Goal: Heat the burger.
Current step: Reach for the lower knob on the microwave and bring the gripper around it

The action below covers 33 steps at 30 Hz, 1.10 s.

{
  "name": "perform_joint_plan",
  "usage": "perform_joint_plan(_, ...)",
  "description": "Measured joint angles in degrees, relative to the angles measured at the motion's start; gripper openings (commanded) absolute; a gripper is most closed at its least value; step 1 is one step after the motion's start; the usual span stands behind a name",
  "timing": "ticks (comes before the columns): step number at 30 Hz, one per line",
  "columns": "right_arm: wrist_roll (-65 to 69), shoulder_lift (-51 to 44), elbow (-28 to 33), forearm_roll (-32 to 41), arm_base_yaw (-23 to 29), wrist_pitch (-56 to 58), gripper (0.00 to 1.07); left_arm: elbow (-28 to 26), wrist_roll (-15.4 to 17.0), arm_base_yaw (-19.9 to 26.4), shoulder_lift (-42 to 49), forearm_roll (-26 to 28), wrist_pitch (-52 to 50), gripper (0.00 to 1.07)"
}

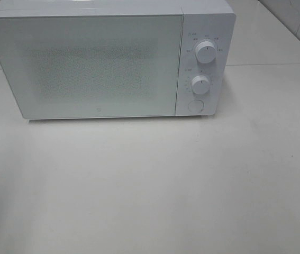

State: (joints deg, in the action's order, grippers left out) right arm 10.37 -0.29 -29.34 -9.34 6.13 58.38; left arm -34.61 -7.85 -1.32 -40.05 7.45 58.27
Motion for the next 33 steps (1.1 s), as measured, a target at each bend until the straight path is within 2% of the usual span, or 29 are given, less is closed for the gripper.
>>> perform_joint_plan(1,0.0,0.0,0.0,0.0,0.0,0.0,0.63,0.0,0.0,0.0,0.0,0.0,0.0,0.89)
perform_joint_plan(5,0.0,0.0,0.0,0.0,0.0,0.0,0.63,4.2,0.0,0.0,10.3,-0.7,0.1,0.89)
perform_joint_plan(19,0.0,0.0,0.0,0.0,0.0,0.0,0.63,5.9,-0.4,0.0,32.7,-1.8,1.5,0.89)
perform_joint_plan(25,0.0,0.0,0.0,0.0,0.0,0.0,0.63,5.9,-0.4,0.0,39.5,-1.8,1.5,0.89)
perform_joint_plan(33,0.0,0.0,0.0,0.0,0.0,0.0,0.63,5.9,-0.4,0.0,40.3,-1.6,1.5,0.89)
